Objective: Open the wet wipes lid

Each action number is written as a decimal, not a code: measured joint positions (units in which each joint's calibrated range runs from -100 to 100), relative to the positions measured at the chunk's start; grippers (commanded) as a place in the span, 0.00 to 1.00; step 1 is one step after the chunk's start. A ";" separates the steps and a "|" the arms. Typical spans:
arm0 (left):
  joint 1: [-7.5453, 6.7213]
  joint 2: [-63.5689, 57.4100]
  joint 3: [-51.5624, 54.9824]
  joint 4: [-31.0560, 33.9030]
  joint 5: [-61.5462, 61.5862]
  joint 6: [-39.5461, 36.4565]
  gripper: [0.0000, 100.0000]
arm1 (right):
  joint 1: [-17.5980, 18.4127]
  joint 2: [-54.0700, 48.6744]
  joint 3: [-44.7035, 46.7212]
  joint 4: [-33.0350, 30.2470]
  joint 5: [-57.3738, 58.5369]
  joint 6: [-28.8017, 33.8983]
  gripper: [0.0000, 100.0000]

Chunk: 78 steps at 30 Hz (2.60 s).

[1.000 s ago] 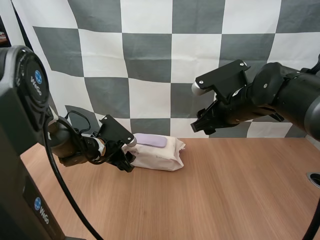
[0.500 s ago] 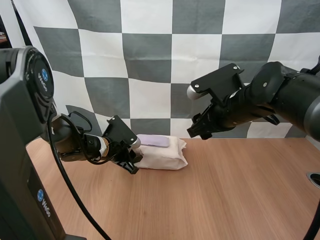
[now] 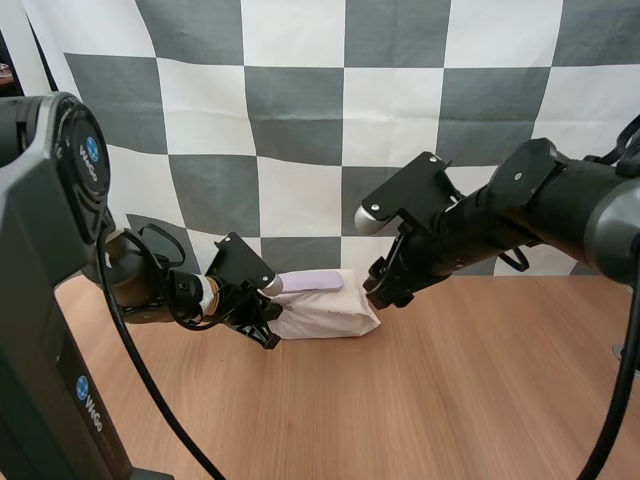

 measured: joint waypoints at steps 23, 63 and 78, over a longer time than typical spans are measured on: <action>0.00 0.00 0.00 8.40 -3.43 -5.91 0.00 | 13.26 24.14 0.06 -0.29 -38.54 -30.75 1.00; 0.00 0.00 0.00 8.40 -4.00 -6.36 0.00 | 13.26 30.64 -2.71 7.82 -48.32 -30.84 0.00; 0.00 0.00 0.00 11.14 -4.79 -8.16 0.00 | 13.26 34.69 -13.75 11.76 -48.11 -30.84 0.00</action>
